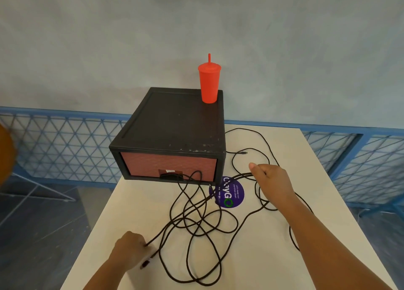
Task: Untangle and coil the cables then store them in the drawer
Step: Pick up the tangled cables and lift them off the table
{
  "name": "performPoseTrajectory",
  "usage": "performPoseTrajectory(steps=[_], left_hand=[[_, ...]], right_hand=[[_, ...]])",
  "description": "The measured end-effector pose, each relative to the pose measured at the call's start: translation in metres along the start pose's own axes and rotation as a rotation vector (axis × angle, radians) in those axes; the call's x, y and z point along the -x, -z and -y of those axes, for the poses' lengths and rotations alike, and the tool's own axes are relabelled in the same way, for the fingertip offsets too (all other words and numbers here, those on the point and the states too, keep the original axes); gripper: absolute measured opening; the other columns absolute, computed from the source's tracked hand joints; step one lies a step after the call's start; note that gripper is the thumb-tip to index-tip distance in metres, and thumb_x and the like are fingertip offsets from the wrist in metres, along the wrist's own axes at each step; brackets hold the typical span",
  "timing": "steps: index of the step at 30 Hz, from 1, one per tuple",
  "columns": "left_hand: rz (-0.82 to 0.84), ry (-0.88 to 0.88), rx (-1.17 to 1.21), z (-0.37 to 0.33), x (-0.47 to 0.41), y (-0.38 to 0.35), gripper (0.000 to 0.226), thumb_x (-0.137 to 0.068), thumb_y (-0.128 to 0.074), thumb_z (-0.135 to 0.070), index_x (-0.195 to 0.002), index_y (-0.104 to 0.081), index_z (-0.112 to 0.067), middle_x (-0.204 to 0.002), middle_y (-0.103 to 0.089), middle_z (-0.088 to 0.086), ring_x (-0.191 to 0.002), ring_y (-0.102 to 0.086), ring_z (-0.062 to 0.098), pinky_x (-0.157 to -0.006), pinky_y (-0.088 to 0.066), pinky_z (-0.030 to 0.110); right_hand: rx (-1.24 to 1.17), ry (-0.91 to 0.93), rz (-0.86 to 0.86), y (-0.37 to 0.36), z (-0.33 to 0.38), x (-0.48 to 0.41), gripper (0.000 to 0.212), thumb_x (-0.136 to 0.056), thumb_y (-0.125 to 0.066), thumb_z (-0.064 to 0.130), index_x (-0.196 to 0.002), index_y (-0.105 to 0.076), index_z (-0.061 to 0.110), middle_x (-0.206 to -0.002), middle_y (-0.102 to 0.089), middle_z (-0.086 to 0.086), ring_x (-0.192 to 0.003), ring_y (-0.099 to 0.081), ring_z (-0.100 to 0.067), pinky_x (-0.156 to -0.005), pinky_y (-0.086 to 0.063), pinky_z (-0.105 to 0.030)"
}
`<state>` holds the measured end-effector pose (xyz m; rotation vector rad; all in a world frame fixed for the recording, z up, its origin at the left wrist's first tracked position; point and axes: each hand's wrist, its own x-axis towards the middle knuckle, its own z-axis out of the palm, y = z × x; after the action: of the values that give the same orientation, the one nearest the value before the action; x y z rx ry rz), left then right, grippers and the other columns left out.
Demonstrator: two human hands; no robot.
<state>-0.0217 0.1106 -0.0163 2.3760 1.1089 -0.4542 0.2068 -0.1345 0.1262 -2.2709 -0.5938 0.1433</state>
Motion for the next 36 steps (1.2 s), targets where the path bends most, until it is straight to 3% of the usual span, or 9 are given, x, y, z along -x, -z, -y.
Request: performPoseTrajectory(steps=[3,6,8,11,14,18,21,25,36], left_hand=[[0.071,-0.049,-0.031,-0.007,-0.003,-0.006,0.036,-0.088,-0.046,-0.038,-0.058,-0.040,-0.018,-0.069,-0.045,-0.004,-0.084,-0.054,0.018,-0.062,-0.034,0.021],[0.091,-0.049,0.200,-0.029,0.002,0.006,0.027,-0.080,-0.062,-0.044,-0.100,-0.055,-0.027,-0.114,-0.052,0.000,-0.114,-0.051,0.019,-0.088,-0.040,0.024],[0.023,-0.208,0.321,-0.062,0.013,0.031,0.054,-0.078,-0.067,-0.044,-0.126,-0.048,-0.028,-0.129,-0.042,-0.004,-0.124,-0.042,0.016,-0.098,-0.035,0.027],[-0.057,-0.559,0.457,-0.127,0.043,0.078,0.057,-0.083,-0.063,-0.043,-0.134,-0.041,-0.032,-0.130,-0.040,-0.018,-0.122,-0.038,0.002,-0.098,-0.032,0.024],[0.084,-0.812,0.472,-0.172,0.062,0.106,0.034,-0.091,-0.053,-0.035,-0.124,-0.053,-0.026,-0.119,-0.060,-0.011,-0.108,-0.055,0.000,-0.090,-0.043,0.019],[0.127,-0.879,0.530,-0.194,0.074,0.114,0.026,-0.093,-0.044,-0.035,-0.074,-0.059,-0.026,-0.051,-0.056,-0.017,-0.053,-0.054,-0.005,-0.056,-0.041,0.009],[0.006,-0.881,0.583,-0.196,0.072,0.113,0.032,-0.092,-0.048,-0.033,-0.062,-0.057,-0.026,-0.050,-0.054,-0.015,-0.053,-0.052,-0.005,-0.057,-0.038,0.007],[-0.038,-0.834,0.675,-0.198,0.071,0.123,0.035,-0.093,-0.049,-0.027,-0.060,-0.053,-0.016,-0.038,-0.042,-0.012,-0.034,-0.037,0.000,-0.040,-0.030,0.007],[-0.211,-0.790,0.786,-0.183,0.059,0.174,0.042,-0.091,-0.050,-0.037,-0.052,-0.051,-0.021,-0.046,-0.022,0.000,-0.038,-0.019,0.010,-0.041,-0.023,0.018]], right_hand=[[-0.039,0.002,0.002,0.000,0.006,0.002,0.050,-0.095,-0.046,0.032,-0.050,-0.031,0.018,-0.046,-0.031,0.004,-0.045,-0.030,-0.007,-0.048,-0.026,-0.020],[-0.060,0.025,0.017,0.001,0.012,0.004,0.047,-0.094,-0.047,0.033,-0.051,-0.033,0.021,-0.043,-0.034,0.007,-0.040,-0.038,-0.005,-0.047,-0.028,-0.014],[-0.053,0.060,0.059,0.002,0.019,0.005,0.044,-0.093,-0.047,0.036,-0.053,-0.035,0.023,-0.038,-0.041,0.008,-0.038,-0.047,0.001,-0.047,-0.029,-0.011],[-0.052,0.143,0.133,-0.001,0.037,0.012,0.039,-0.093,-0.046,0.039,-0.056,-0.041,0.026,-0.046,-0.050,0.010,-0.047,-0.054,-0.001,-0.050,-0.039,-0.014],[-0.057,0.244,0.155,-0.003,0.055,0.017,0.036,-0.095,-0.044,0.037,-0.060,-0.049,0.028,-0.061,-0.057,0.002,-0.062,-0.058,-0.013,-0.061,-0.047,-0.024],[-0.106,0.251,0.148,0.000,0.054,0.016,0.038,-0.094,-0.044,0.038,-0.078,-0.065,0.011,-0.079,-0.069,-0.012,-0.076,-0.066,-0.024,-0.072,-0.055,-0.034],[-0.163,0.218,0.182,0.004,0.050,0.017,0.030,-0.093,-0.043,0.039,-0.077,-0.060,0.019,-0.082,-0.069,-0.010,-0.076,-0.066,-0.020,-0.071,-0.054,-0.030],[-0.210,0.217,0.120,0.007,0.050,0.010,0.041,-0.091,-0.040,0.043,-0.059,-0.045,0.019,-0.049,-0.047,0.008,-0.046,-0.048,0.001,-0.047,-0.036,-0.008],[-0.197,0.194,0.019,0.023,0.056,-0.009,0.045,-0.097,-0.036,0.037,-0.058,-0.039,0.016,-0.055,-0.038,0.002,-0.053,-0.035,-0.007,-0.057,-0.032,-0.017]])
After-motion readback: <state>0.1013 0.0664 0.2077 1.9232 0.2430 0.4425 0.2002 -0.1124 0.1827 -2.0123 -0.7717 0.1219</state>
